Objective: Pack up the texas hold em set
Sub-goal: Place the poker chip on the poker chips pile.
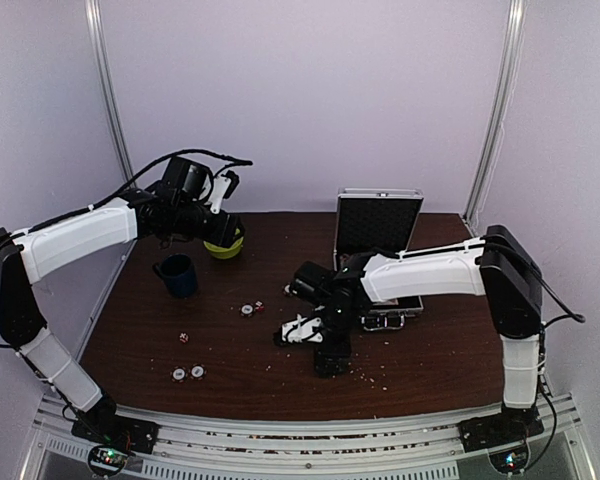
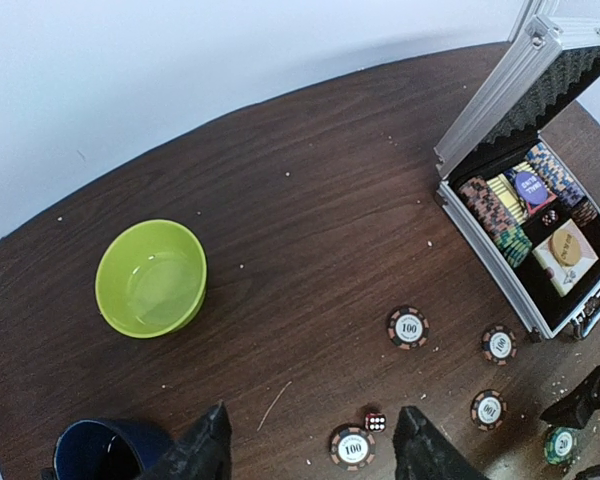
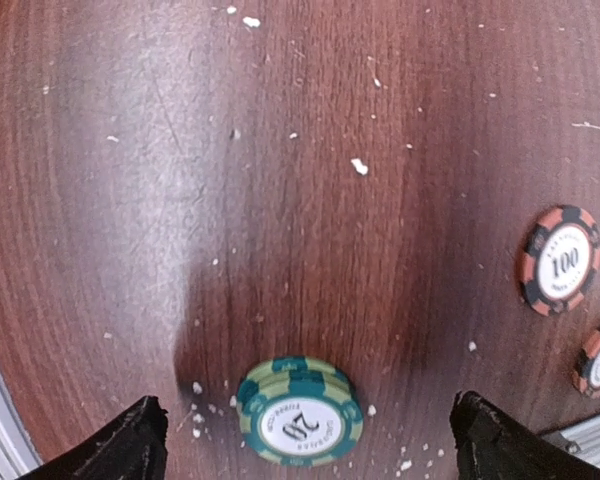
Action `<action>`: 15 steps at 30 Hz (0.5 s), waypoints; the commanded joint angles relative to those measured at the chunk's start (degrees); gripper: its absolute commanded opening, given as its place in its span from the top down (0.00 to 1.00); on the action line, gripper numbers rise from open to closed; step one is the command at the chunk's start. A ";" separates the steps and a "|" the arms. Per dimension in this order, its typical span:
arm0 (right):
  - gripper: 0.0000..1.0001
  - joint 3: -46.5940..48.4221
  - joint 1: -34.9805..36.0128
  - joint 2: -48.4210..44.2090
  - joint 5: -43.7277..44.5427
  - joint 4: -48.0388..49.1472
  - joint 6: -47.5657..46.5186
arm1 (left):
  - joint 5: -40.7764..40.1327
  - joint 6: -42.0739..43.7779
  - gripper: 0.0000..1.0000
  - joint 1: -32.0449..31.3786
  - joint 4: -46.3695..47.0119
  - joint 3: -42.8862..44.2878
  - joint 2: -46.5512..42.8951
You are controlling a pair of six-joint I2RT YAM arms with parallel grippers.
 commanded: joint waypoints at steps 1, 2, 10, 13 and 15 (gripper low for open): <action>0.00 -1.78 -0.68 -6.71 1.60 0.57 1.60 | 0.19 0.80 0.44 0.31 0.99 0.42 0.60; 0.00 -2.41 -1.03 -7.88 2.73 1.64 2.99 | 0.04 0.83 0.44 0.32 0.97 0.40 0.57; 0.00 -7.33 -6.38 -13.68 -5.61 7.42 8.98 | -0.56 0.93 0.43 0.61 0.68 0.52 0.78; 0.11 -7.02 -6.35 -11.44 -6.93 4.45 5.26 | -0.54 0.97 0.44 0.66 0.69 0.51 0.70; 0.19 -8.39 -6.18 -11.37 -5.39 5.94 4.05 | -0.62 1.03 0.44 0.74 0.71 0.46 0.59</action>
